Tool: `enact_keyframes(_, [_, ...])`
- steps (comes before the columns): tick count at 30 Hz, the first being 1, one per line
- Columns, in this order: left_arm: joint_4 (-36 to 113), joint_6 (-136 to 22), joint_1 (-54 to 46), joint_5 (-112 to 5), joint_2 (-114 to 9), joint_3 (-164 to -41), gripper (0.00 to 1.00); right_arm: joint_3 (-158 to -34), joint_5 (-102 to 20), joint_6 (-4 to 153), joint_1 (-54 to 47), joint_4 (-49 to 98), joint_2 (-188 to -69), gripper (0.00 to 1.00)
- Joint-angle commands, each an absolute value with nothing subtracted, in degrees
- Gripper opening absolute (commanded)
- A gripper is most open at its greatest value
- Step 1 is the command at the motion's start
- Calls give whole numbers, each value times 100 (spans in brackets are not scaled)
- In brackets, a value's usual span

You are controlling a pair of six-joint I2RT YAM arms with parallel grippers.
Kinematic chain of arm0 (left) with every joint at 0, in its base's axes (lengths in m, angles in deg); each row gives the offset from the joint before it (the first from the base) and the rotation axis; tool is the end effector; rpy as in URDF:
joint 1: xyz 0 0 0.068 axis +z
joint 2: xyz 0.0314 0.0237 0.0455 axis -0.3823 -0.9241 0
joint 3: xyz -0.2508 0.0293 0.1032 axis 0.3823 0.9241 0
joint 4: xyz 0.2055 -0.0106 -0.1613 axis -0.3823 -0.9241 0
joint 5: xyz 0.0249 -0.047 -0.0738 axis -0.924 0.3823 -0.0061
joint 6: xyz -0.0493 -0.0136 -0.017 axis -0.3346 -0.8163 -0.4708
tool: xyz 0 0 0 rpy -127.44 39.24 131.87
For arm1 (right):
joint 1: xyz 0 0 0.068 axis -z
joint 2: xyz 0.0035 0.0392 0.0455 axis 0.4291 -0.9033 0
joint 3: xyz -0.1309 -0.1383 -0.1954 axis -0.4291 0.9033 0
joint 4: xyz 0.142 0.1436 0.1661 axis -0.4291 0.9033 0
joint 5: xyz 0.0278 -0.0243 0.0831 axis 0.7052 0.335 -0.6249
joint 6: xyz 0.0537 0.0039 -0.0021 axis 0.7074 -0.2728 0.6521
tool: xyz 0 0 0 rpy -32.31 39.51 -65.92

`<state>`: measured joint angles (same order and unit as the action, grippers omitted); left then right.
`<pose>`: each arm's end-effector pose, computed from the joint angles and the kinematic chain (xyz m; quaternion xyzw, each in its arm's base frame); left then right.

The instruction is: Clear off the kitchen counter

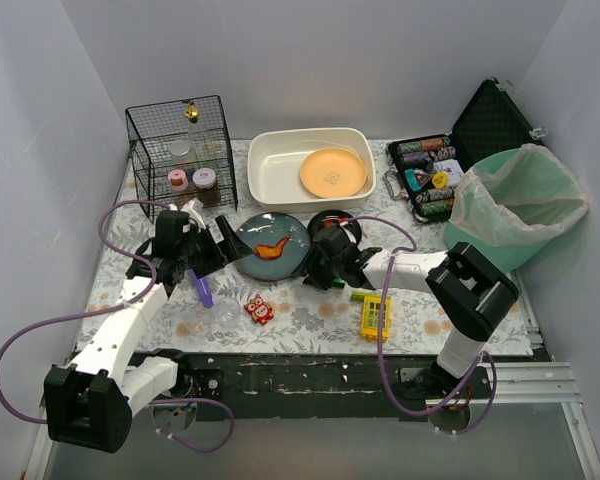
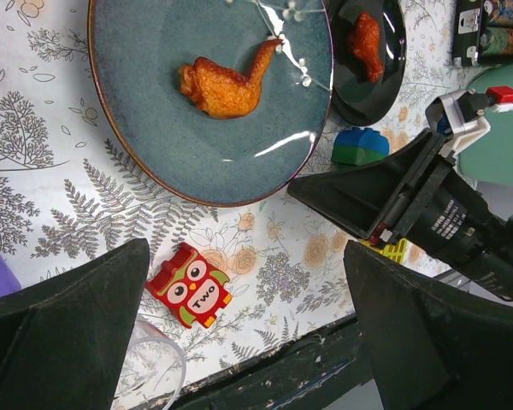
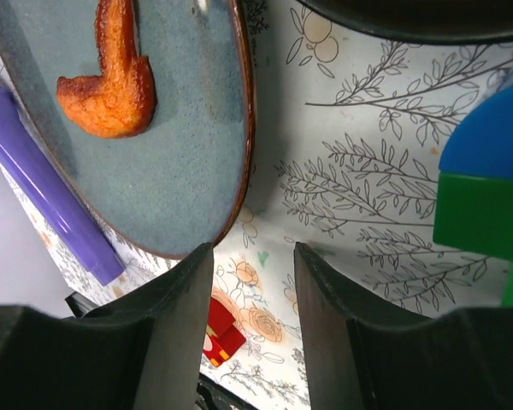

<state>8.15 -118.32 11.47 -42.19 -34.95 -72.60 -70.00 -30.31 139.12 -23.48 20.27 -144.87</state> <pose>0.2035 -0.0519 0.2536 -0.4086 0.8119 -0.3753 0.1818 0.2260 0.2563 0.1597 0.1919 0.8994 0.3284 0.2156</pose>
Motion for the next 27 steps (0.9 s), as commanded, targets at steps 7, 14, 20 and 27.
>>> enact_keyframes(7, [731, -11792, 1122, -4205, -3235, -7268, 98, -7349, -2774, 14285, -2355, 1601, -14986, 49])
enact_keyframes(14, [626, -11766, 1122, -4205, -3173, -7277, 98, -7463, -2554, 14558, -2302, 1617, -15231, 43])
enact_keyframes(20, [537, -11731, 1122, -4240, -3138, -7312, 98, -7568, -2519, 14541, -2197, 1618, -15425, 27])
enact_keyframes(27, [485, -11704, 1122, -4301, -3112, -7312, 98, -7437, -2756, 14382, -2091, 1469, -15110, 1])
